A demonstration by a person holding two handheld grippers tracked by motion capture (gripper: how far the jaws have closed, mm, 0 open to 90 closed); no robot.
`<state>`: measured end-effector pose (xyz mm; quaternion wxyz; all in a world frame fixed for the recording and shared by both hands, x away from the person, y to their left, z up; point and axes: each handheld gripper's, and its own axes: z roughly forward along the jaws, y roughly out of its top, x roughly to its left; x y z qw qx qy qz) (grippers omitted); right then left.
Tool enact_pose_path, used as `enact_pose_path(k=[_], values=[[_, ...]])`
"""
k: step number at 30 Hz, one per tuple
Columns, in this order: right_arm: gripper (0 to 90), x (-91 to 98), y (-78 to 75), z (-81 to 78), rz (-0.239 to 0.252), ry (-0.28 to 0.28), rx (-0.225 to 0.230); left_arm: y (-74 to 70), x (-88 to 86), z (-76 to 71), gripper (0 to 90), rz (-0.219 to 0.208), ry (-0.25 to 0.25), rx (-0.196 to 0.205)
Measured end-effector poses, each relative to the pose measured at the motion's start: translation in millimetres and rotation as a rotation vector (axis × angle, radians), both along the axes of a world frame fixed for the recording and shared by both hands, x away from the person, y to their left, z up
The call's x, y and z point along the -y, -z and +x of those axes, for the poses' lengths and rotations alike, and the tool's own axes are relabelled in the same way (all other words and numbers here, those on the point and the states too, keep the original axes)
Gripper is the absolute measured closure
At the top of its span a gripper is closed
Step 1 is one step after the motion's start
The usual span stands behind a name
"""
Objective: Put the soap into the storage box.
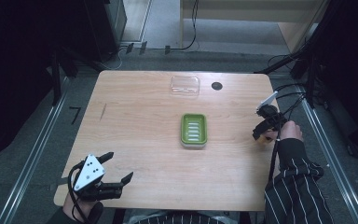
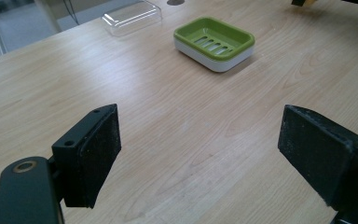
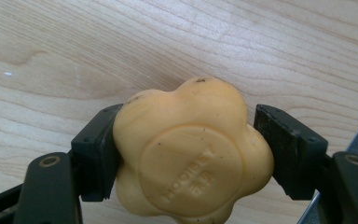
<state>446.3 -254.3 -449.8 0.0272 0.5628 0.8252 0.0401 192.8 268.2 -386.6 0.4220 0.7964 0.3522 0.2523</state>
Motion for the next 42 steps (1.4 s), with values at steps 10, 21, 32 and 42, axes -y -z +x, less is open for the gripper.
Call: enact_pose_path(k=[10,21,32,42], values=[[28.2,-17.1,-6.7,1.4,0.025,-0.048,0.033,-0.1,-2.4,-3.1,13.6,0.000,-0.012,-0.001],[28.3,-37.2,-9.2,0.2,0.049,-0.113,0.059,-0.2,-4.5,-5.1,13.6,-0.002,-0.023,0.003],[28.3,-52.4,-10.9,-3.2,0.049,-0.153,0.072,0.4,-4.3,-3.1,13.6,-0.001,-0.024,0.001],[28.3,-68.3,-14.3,-3.3,0.065,-0.201,0.091,1.7,-4.7,0.4,13.6,-0.002,-0.020,-0.008]])
